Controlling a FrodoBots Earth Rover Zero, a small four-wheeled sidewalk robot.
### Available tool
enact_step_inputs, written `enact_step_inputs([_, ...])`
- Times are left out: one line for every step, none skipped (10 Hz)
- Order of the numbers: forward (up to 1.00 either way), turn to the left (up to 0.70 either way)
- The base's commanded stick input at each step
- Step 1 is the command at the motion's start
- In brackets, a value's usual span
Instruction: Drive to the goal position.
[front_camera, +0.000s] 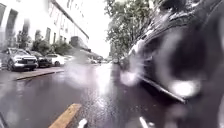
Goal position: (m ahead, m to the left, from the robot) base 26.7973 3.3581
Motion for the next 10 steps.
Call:
enact_step_inputs([0.7, 0.0])
enact_step_inputs([0.7, 0.0])
enact_step_inputs([0.7, 0.0])
enact_step_inputs([0.7, 0.0])
enact_step_inputs([0.7, 0.0])
enact_step_inputs([0.7, 0.0])
enact_step_inputs([0.7, 0.0])
enact_step_inputs([0.7, 0.0])
enact_step_inputs([0.7, 0.0])
enact_step_inputs([0.7, 0.0])
